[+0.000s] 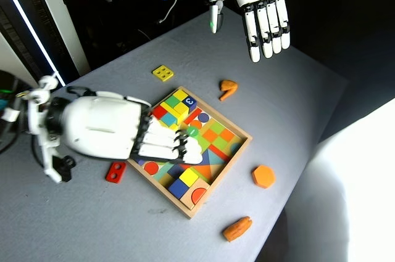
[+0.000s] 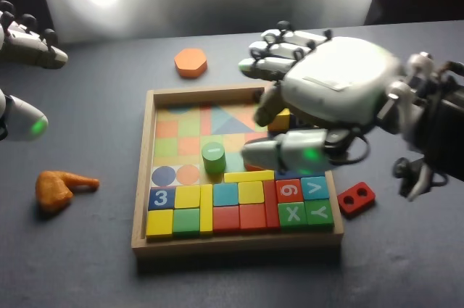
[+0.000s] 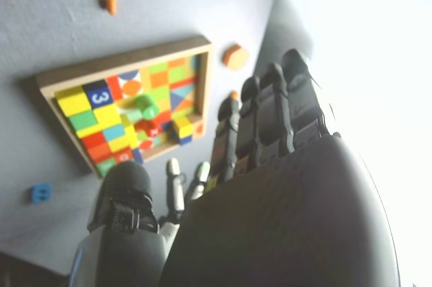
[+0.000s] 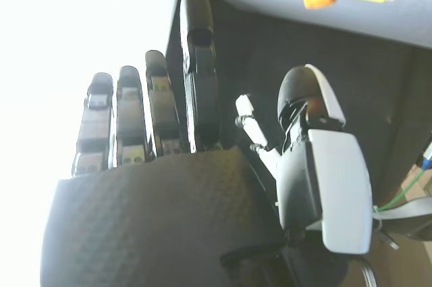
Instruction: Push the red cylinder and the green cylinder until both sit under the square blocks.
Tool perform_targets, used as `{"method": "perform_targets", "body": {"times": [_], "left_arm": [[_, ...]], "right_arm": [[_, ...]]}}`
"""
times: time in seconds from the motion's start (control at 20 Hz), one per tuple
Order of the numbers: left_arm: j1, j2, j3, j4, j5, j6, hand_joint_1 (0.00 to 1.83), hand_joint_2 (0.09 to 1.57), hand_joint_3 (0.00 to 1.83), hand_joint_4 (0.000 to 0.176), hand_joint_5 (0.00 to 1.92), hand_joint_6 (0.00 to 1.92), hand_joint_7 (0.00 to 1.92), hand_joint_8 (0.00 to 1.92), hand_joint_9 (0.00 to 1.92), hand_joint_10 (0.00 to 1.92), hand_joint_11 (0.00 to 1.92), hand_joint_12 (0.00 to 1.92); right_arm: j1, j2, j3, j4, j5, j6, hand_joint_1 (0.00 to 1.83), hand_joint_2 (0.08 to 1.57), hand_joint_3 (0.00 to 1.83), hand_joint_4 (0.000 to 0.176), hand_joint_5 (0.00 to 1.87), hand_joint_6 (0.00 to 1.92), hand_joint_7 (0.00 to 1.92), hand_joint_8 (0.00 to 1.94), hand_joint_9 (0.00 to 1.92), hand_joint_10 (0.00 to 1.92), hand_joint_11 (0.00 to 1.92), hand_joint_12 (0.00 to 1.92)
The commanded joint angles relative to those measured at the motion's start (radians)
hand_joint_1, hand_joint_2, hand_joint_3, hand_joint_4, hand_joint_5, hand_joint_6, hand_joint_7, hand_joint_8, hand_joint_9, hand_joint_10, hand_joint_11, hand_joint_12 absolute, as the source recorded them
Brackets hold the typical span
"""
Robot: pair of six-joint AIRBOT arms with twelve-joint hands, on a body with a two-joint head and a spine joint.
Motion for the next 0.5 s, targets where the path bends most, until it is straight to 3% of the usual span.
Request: {"method": "perform_targets", "body": {"times": [0.0, 0.15, 0.45], "left_arm": [[-0.01, 0.012, 0.003, 0.03, -0.075, 0.002, 0.08, 1.27, 0.0, 0.053, 0.13, 0.01, 0.13, 0.0, 0.1, 0.01, 0.0, 0.26], [-0.01, 0.012, 0.002, 0.03, -0.075, 0.002, 0.09, 1.27, 0.0, 0.058, 0.12, 0.0, 0.11, 0.0, 0.1, 0.0, 0.0, 0.3], [-0.009, 0.012, 0.002, 0.03, -0.075, 0.002, 0.01, 1.26, 0.0, 0.05, 0.11, 0.01, 0.11, 0.0, 0.11, 0.01, 0.0, 0.32]], "right_arm": [[0.019, -0.004, 0.01, 0.034, 0.05, -0.034, 0.13, 1.19, 0.0, 0.0, 0.89, 0.01, 0.19, 0.0, 0.04, 0.0, 0.0, 0.0], [0.026, -0.058, 0.038, 0.174, 0.036, -0.193, 0.05, 1.2, 0.0, 0.0, 0.87, 0.0, 0.16, 0.0, 0.0, 0.0, 0.0, 0.0], [0.011, -0.099, 0.062, 0.179, 0.054, -0.205, 0.07, 1.2, 0.0, 0.0, 0.92, 0.02, 0.22, 0.02, 0.08, 0.03, 0.01, 0.01]]}}
